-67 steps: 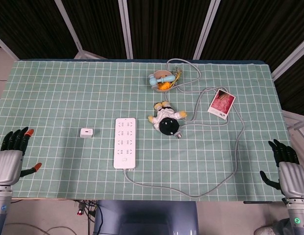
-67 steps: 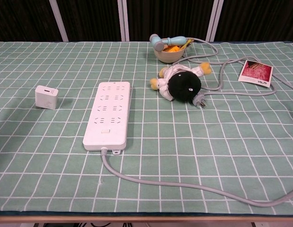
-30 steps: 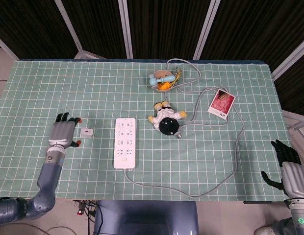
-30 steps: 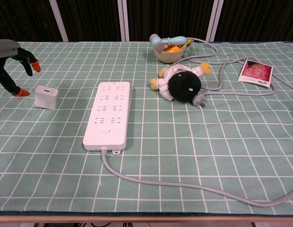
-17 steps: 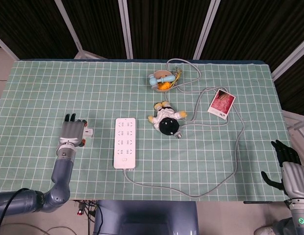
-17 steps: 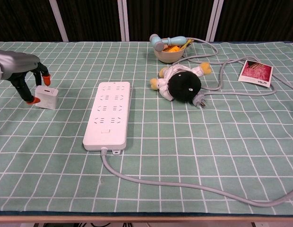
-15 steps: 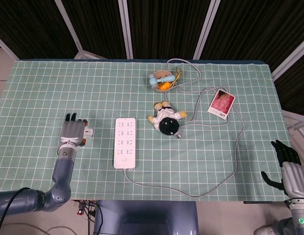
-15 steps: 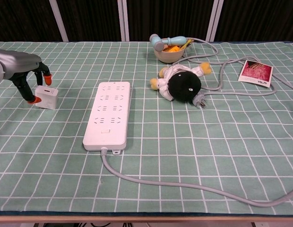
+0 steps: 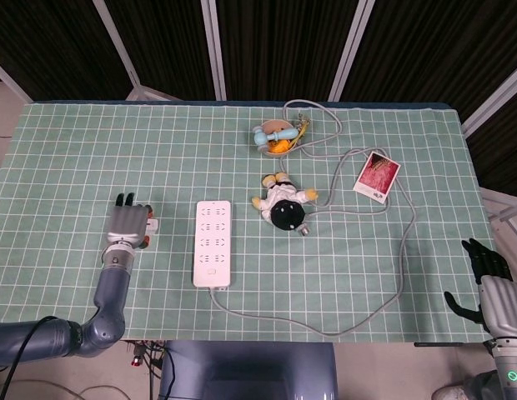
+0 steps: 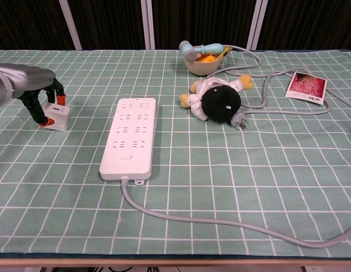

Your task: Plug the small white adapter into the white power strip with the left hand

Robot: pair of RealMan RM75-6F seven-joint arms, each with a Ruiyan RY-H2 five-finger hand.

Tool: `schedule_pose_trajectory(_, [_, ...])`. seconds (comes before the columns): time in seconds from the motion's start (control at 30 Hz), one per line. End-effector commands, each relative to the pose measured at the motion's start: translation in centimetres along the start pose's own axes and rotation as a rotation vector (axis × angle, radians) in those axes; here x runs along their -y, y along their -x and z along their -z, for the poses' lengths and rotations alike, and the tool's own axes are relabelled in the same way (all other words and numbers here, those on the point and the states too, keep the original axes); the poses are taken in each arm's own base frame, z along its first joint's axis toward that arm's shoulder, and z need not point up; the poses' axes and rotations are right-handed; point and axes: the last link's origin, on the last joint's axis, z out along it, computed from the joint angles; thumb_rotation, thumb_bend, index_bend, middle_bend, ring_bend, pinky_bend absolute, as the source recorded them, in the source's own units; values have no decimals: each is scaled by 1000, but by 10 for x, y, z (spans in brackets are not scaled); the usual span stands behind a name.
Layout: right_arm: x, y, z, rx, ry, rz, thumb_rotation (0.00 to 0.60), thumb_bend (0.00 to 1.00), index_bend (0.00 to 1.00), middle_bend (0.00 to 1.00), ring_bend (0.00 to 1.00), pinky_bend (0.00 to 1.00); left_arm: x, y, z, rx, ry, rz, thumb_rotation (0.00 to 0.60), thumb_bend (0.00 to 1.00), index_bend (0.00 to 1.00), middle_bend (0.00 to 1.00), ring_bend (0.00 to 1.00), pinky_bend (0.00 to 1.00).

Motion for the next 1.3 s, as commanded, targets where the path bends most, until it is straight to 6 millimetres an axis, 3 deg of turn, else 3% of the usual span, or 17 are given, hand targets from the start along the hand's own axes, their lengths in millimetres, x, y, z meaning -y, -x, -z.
schedule_pose_trajectory(0.03, [0, 0, 0, 1, 2, -2, 600, 374, 0, 0, 0, 0, -2, 2, -1, 3, 6, 2, 600, 304, 371, 369, 9, 0])
schedule_pose_trajectory(0.2, [0, 0, 0, 0, 2, -2, 600, 374, 0, 0, 0, 0, -3, 7, -2, 14, 6, -3, 600, 332, 392, 388, 17, 0])
schedule_pose_trajectory(0.4, [0, 0, 0, -4, 1, -2, 600, 373, 0, 0, 0, 0, -2, 9, -5, 2, 2, 6, 600, 495, 506, 504, 76, 34])
schedule_pose_trajectory(0.47, [0, 0, 0, -6, 2, -3, 600, 373, 0, 0, 0, 0, -4, 1, -3, -51, 28, 46, 600, 521, 532, 528, 94, 48])
schedule_pose_trajectory(0.73, [0, -1, 0, -6, 3, -4, 600, 373, 0, 0, 0, 0, -2, -23, 11, -144, 109, 128, 600, 526, 565, 564, 115, 67])
schedule_pose_trajectory(0.9, [0, -1, 0, -6, 3, -4, 600, 373, 0, 0, 0, 0, -12, -40, 21, -180, 188, 170, 600, 526, 568, 567, 115, 68])
schedule_pose_trajectory(1.3, [-1, 0, -1, -1, 12, -9, 600, 374, 0, 0, 0, 0, -44, -42, 24, -160, 282, 185, 600, 527, 569, 567, 115, 68])
